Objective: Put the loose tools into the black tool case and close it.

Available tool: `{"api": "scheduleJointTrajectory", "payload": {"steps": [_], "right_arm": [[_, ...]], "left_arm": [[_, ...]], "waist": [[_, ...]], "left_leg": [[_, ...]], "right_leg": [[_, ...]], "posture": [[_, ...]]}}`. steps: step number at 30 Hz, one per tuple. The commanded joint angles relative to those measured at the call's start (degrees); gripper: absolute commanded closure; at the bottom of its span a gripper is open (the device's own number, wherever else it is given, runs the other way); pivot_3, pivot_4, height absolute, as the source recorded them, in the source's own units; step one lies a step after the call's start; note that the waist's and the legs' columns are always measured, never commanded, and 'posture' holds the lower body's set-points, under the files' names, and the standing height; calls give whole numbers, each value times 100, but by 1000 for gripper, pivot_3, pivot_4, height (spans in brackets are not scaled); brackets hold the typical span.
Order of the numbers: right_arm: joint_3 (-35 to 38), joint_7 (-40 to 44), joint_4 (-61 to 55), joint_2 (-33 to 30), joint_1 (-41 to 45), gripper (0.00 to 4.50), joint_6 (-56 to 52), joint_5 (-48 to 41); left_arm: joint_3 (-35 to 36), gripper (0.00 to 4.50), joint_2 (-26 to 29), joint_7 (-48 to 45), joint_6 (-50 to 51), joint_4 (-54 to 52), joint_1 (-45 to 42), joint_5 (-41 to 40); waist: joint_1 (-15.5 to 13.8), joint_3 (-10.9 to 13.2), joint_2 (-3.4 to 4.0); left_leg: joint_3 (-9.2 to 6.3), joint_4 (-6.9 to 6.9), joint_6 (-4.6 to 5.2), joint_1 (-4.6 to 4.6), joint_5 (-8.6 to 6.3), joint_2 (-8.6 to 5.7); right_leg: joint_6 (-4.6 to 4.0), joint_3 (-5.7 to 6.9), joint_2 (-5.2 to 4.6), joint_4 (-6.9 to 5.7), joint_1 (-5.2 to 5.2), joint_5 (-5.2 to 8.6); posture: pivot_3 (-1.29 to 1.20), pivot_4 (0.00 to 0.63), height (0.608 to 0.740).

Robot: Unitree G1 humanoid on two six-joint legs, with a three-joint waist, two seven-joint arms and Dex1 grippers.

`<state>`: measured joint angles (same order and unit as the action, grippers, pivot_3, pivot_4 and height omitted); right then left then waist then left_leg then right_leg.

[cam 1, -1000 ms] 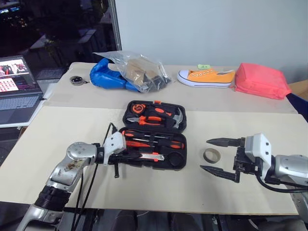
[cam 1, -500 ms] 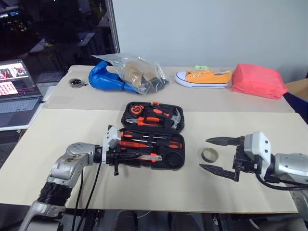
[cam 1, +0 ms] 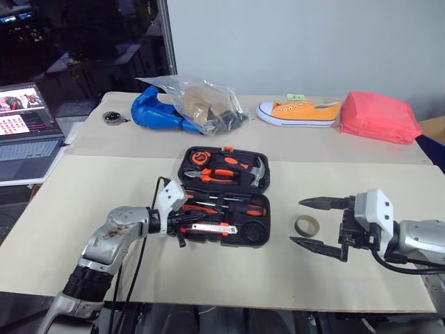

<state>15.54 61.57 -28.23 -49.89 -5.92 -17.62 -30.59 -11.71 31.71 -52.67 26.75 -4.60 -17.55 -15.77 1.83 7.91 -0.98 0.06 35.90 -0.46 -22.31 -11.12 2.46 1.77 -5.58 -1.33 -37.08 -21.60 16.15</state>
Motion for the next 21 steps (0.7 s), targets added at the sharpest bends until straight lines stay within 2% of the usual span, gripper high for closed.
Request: {"api": "scheduleJointTrajectory", "payload": {"steps": [1,4,7,9,12,16,17,18,19,21], "right_arm": [[234,-88,-259,-75,-14,0,-47,-92],[267,-154,-372,-79,-98,0,-171,-127],[309,-226,-304,-102,-192,0,-317,-60],[279,-446,-205,-71,-136,0,-301,181],[106,-624,-30,-166,-31,0,-435,456],[-288,-568,142,-596,116,0,-1022,676],[-440,-583,268,-636,232,261,-1096,759],[-565,-645,407,-638,369,521,-1202,813],[-698,-624,509,-657,488,653,-1291,832],[-915,-529,603,-716,639,1309,-1394,893]], "left_arm": [[-559,4448,-326,323,-12,582,120,509],[-498,4448,-561,408,-219,771,52,552],[-92,4448,-788,266,-580,449,85,88],[142,4448,-758,65,-849,14,144,-175],[509,4448,-597,-170,-447,-582,112,-787],[872,3370,78,-836,271,-1484,24,-1752],[926,2864,223,-905,394,-1652,6,-1901],[956,2665,336,-940,492,-1789,-8,-2009],[1025,2265,455,-965,634,-1967,-21,-2182],[1128,1601,664,-953,894,-2295,-53,-2443]], "waist": [[-19,-1,-2],[-72,-11,7],[-82,-16,9],[-69,-16,9],[-49,-15,9],[-22,-6,-6],[-27,-6,-7],[-30,-5,-8],[-33,-4,-9],[-31,-3,-11]], "left_leg": [[0,0,0,17,0,-1],[0,2,-1,43,0,-15],[-4,2,-1,40,0,-20],[-4,2,-1,32,0,-22],[-4,0,-1,11,0,-21],[-7,-2,0,-59,1,-15],[-8,-4,0,-70,1,-15],[-9,-3,2,-70,0,-15],[-10,-3,4,-71,-2,-16],[-9,-1,4,-79,-2,-22]], "right_leg": [[2,1,-3,4,23,2],[2,-4,-13,8,47,6],[-28,-11,-12,7,47,23],[-19,-15,-13,7,43,18],[12,-17,-11,7,23,6],[10,-16,-2,1,-54,6],[9,-14,-2,-1,-64,6],[8,-13,-2,-1,-63,7],[9,-12,-3,0,-62,8],[11,-12,-10,5,-65,9]], "posture": [[0,150,740],[0,150,740],[0,150,740],[0,150,740],[0,150,740],[0,150,740],[0,150,740],[0,150,740],[0,150,740],[0,150,740]]}}
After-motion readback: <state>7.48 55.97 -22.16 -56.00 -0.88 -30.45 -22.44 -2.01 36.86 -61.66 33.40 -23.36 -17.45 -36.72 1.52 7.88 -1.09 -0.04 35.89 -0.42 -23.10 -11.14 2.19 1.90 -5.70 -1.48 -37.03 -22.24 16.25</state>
